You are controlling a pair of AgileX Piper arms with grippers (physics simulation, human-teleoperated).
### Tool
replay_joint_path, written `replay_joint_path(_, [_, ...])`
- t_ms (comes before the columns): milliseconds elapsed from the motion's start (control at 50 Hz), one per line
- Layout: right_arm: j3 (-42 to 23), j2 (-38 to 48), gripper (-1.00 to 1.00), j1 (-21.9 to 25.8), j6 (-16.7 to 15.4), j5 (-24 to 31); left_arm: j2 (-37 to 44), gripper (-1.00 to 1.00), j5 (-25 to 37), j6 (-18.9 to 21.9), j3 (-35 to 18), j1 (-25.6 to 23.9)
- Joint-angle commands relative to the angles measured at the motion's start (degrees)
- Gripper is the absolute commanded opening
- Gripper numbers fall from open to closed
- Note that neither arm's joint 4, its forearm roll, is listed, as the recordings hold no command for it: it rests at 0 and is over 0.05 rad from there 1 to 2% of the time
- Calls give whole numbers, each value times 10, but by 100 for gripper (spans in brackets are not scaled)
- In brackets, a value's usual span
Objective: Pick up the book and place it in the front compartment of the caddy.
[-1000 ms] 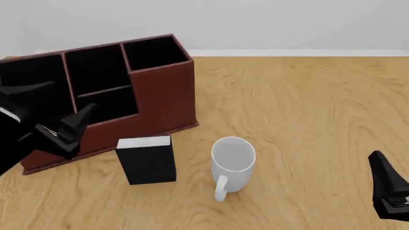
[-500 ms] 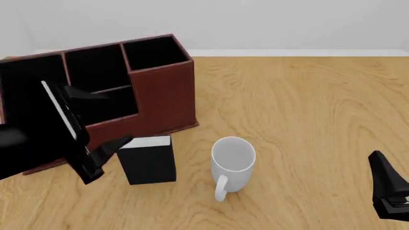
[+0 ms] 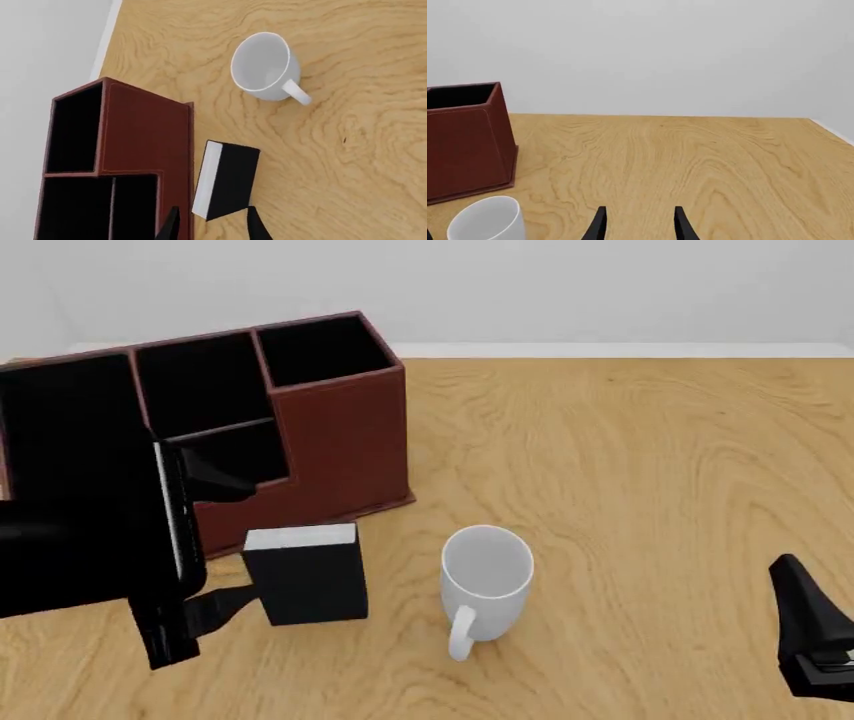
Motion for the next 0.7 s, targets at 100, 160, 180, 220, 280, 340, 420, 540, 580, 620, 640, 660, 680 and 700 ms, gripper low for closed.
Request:
replay_joint_path(100, [0,0,100,0,0,0,30,100,58,49,-48,34])
replay_joint_path(160, [0,0,100,0,0,0,33,100,48,51,-28,21])
replay_joint_path(180, [0,0,100,0,0,0,36,100,48,54,-30,22])
replay_joint_path(220, [0,0,100,0,0,0,41,100,46,73,-23,26])
replay_joint_path(280, [0,0,100,0,0,0,59,100,44,82,-35,35])
replay_joint_path(340, [0,0,100,0,0,0,65,100,50,83,-46,32])
replay_joint_path(420, [0,0,100,0,0,0,84,100,42,85,-58,37])
replay_joint_path(540, [0,0,100,0,0,0,108,100,33,91,-63,45])
replay_joint_path(580, [0,0,100,0,0,0,114,100,31,89,-67,44])
replay_joint_path(620, [0,0,100,0,0,0,120,100,28,88,-69,45])
replay_joint_path(640, [0,0,100,0,0,0,124,100,37,91,-82,47])
replay_joint_path(660, [0,0,100,0,0,0,128,100,34,89,-82,48])
replay_joint_path(680, [0,0,100,0,0,0,132,100,23,88,-75,47])
replay_joint_path(700, [0,0,100,0,0,0,135,100,19,86,-74,46])
